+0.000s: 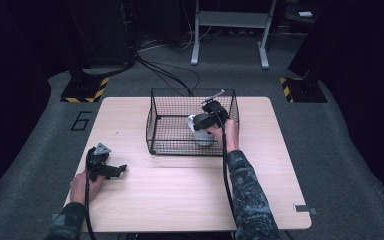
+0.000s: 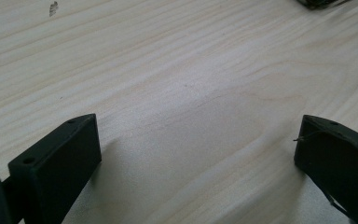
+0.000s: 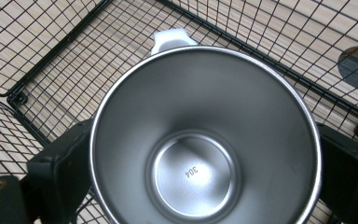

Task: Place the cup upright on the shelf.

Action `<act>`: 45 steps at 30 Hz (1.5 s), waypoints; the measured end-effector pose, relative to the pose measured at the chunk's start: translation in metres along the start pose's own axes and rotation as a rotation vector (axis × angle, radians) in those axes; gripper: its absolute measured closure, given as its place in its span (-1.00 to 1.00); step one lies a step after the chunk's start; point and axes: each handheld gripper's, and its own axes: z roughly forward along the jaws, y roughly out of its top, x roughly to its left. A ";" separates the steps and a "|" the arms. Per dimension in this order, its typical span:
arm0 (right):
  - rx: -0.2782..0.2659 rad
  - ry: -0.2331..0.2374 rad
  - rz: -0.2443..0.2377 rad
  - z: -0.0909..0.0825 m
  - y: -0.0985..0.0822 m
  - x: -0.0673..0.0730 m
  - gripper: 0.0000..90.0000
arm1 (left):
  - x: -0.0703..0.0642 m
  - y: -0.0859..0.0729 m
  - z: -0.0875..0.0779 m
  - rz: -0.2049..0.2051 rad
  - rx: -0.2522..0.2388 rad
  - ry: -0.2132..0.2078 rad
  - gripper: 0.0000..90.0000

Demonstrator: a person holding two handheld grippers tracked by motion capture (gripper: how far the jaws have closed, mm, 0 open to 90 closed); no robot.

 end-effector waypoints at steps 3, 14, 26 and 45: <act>0.006 0.005 0.020 -0.001 -0.002 0.000 -0.88 | 0.000 0.000 0.000 -0.002 0.000 0.000 -0.99; 0.017 0.008 0.027 -0.004 -0.009 0.000 -0.90 | 0.000 0.000 0.000 -0.003 0.000 0.000 -0.99; -0.055 0.022 0.006 -0.036 -0.006 0.009 -1.00 | 0.000 0.000 0.000 -0.004 -0.001 -0.001 -0.99; -0.158 0.061 -0.142 -0.104 -0.048 0.041 -1.00 | 0.000 0.000 0.000 -0.008 -0.002 -0.001 -0.99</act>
